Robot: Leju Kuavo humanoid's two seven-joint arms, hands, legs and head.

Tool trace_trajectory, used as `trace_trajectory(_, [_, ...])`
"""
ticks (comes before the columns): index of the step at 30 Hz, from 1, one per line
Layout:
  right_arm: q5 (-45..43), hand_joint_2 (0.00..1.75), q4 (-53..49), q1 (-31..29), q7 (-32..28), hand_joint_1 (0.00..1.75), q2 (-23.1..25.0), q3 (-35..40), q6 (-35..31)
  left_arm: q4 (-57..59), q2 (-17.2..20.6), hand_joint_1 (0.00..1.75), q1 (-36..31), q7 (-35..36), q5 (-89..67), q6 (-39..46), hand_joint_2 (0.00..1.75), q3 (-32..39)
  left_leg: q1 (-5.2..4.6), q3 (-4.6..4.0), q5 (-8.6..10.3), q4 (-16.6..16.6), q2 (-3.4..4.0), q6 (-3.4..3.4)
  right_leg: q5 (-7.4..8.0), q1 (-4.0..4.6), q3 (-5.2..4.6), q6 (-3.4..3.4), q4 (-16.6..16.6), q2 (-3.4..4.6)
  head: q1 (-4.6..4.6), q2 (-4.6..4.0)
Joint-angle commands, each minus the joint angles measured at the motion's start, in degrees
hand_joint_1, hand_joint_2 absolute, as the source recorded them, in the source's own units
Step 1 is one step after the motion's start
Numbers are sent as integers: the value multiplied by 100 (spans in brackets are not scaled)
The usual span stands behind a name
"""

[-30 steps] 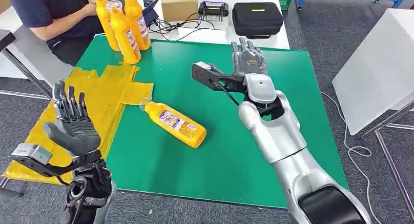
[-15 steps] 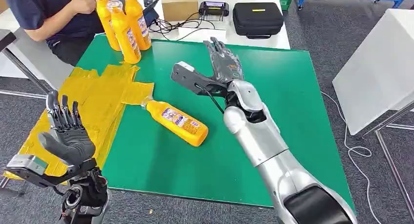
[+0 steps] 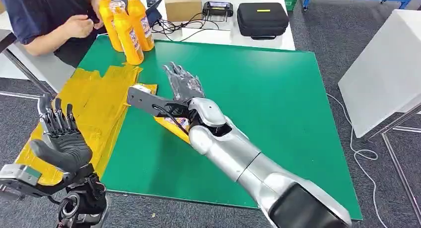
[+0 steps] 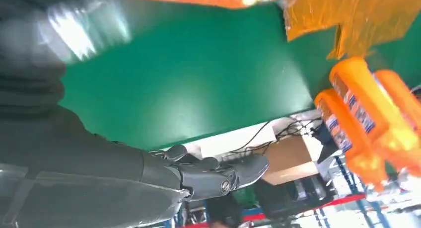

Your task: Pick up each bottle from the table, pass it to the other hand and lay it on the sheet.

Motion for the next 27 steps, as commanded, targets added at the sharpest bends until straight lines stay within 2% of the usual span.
trace_trajectory(1, [-898,175,761,-715,384,0,-83,1901,132,-239,-148,0,63,203,-106,-39,0,310,4,19,-10,0,16,-10,-5,3,17,-7,-3,25,0,-2])
trace_trajectory(6, [-1111,175,1199,-727,605,0,-83,2207,148,-371,-71,0,419,209,-213,-91,0,203,1,15,-5,-3,9,-6,-3,2,12,-4,-6,15,0,-2])
trace_trajectory(10, [-1028,175,1836,-714,552,0,-83,2022,93,-162,-26,0,256,189,-200,-135,0,-65,3,22,-5,-4,-7,-9,-7,2,23,-6,-8,1,-2,-2])
trace_trajectory(18, [-788,175,2116,-630,542,0,-83,1827,1,-2,84,0,75,226,-185,-88,0,-308,1,10,0,-3,-12,-5,-4,0,11,-3,-6,-6,0,0])
trace_trajectory(24, [53,175,2025,-417,587,0,-83,1392,-119,-4,133,0,-25,262,-148,113,0,-452,0,11,0,-2,-11,-6,-4,0,10,-3,-6,-7,-2,-2])
trace_trajectory(27, [590,175,1577,-52,290,0,-83,843,-376,-191,126,0,120,262,-164,236,0,-358,4,15,-3,-2,-5,-7,-4,4,14,-4,-8,0,0,-2])
